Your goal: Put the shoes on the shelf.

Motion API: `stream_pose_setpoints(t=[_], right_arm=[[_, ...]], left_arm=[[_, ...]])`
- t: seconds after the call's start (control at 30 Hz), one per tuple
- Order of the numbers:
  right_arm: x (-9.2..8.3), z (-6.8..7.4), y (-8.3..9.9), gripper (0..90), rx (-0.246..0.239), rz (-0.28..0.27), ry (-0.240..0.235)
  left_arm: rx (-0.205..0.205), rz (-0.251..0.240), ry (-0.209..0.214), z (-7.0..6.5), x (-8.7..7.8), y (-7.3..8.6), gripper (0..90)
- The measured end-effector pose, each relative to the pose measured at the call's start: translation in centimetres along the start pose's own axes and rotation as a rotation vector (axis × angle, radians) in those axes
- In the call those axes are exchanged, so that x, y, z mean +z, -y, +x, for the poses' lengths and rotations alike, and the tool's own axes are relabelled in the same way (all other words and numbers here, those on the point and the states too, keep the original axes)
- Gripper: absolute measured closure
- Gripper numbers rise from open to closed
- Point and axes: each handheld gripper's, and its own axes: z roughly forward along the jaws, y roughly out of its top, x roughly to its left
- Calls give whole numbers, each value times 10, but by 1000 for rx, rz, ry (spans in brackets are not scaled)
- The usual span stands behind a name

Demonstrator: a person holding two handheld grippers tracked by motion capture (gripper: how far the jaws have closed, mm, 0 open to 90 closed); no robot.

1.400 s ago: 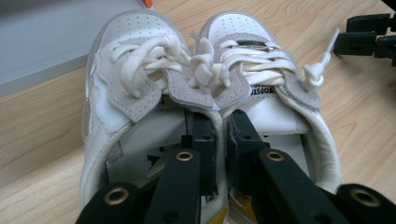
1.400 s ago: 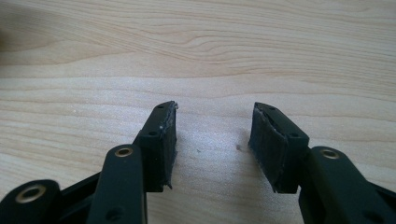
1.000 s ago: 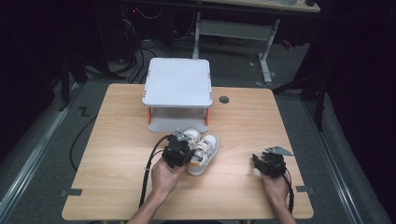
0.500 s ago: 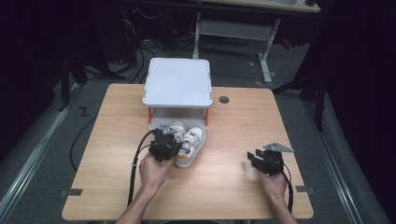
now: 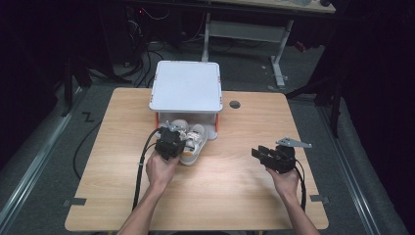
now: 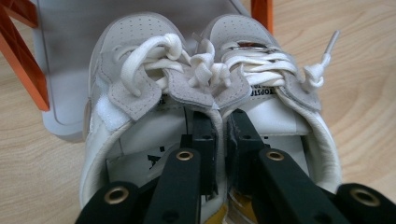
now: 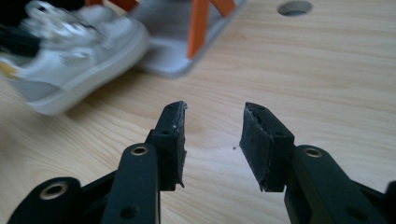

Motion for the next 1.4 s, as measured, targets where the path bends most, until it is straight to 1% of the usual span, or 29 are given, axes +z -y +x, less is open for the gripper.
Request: stream_pose_setpoints(t=[0.07,0.2,0.27,0.33,0.4,0.47,0.53,0.57,0.6,0.63,0.67,0.7,0.73,0.77,0.87,0.93,0.97,1.0,1.03,1.07,1.1,1.17,1.2,1.23,1.27,1.3,1.33,1.37,1.4], right_arm=[[2,1,-8,582,14,-10,-56],[7,5,-14,589,5,-2,-57],[9,11,-19,587,-31,-2,-48],[11,20,-27,591,-81,-30,-28],[11,22,-31,597,-84,-21,-31],[15,29,-41,611,-101,-5,-39],[17,36,-51,619,-118,-7,-48],[21,44,-61,621,-138,-8,-45],[21,44,-61,621,-138,-8,-45],[25,53,-70,633,-172,-22,-34],[25,53,-70,633,-172,-22,-34],[32,60,-80,649,-206,-22,-25],[32,60,-80,649,-206,-22,-25],[40,67,-93,668,-220,-14,-29],[44,72,-101,681,-224,-15,-30],[54,78,-113,697,-218,-38,-32],[54,78,-113,697,-218,-38,-32],[57,79,-116,701,-222,-35,-25],[64,84,-124,707,-224,-36,-18],[64,84,-124,707,-224,-36,-18],[70,88,-131,712,-234,-39,-2],[72,89,-134,714,-235,-35,-1],[76,92,-138,718,-238,-31,7],[81,96,-144,722,-243,-26,20],[81,96,-144,722,-243,-26,20],[88,98,-149,726,-250,-12,32],[88,98,-149,726,-250,-12,32],[94,100,-152,730,-253,-6,48],[94,100,-152,730,-253,-6,48]], left_arm=[[-18,-2,-6,1,5,-2,834],[-28,-4,-17,1,11,-7,834],[-33,-14,-23,-1,12,-9,833],[-47,-23,-32,-2,15,-13,833],[-50,-28,-37,-2,17,-15,833],[-60,-26,-45,-1,20,-17,833],[-55,-29,-63,-2,21,-19,832],[-55,-34,-69,-2,22,-20,830],[-58,-37,-72,-2,22,-20,830],[-76,-39,-68,-1,23,-21,829],[-76,-39,-68,-1,23,-21,829],[-85,-40,-71,0,25,-21,830],[-81,-39,-79,0,26,-20,830],[-76,-31,-96,0,30,-20,829],[-82,-30,-101,1,33,-19,829],[-80,-33,-104,0,34,-19,825],[-80,-33,-104,0,34,-19,825],[-81,-40,-109,-1,35,-20,825],[-87,-43,-107,0,36,-20,823],[-96,-42,-105,0,37,-20,823],[-103,-29,-109,0,40,-20,823],[-100,-18,-118,0,43,-19,822],[-100,-15,-128,0,45,-17,821],[-110,-23,-125,0,45,-18,816],[-110,-23,-125,0,45,-18,815],[-117,-23,-124,0,46,-18,812],[-119,-26,-123,1,46,-18,812],[-124,-29,-128,0,47,-18,790],[-124,-29,-128,0,47,-18,770]])
